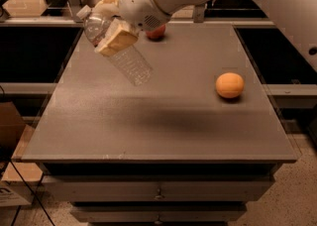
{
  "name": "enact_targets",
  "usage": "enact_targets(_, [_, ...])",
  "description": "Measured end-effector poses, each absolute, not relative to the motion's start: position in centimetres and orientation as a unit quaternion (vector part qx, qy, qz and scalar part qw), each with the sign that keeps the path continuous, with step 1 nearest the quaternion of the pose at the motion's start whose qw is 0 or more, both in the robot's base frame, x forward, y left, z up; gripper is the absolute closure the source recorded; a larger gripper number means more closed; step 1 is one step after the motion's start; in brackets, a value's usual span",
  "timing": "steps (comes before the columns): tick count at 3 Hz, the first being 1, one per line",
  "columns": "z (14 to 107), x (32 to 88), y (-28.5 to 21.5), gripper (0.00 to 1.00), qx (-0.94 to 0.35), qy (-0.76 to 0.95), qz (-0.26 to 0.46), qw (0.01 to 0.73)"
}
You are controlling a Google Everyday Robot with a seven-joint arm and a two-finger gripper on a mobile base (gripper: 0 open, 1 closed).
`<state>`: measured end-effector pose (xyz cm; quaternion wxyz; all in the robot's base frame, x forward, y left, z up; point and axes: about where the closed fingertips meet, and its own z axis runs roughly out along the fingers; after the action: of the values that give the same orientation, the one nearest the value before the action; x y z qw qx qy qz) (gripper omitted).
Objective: Place water bottle upright
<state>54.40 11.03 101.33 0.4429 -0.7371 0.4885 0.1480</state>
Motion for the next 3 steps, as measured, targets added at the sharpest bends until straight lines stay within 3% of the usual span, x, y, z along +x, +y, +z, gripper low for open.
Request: enact_targets(3, [99.81, 54.95, 10.80, 1.00, -0.732, 0.444, 0.131, 0.500])
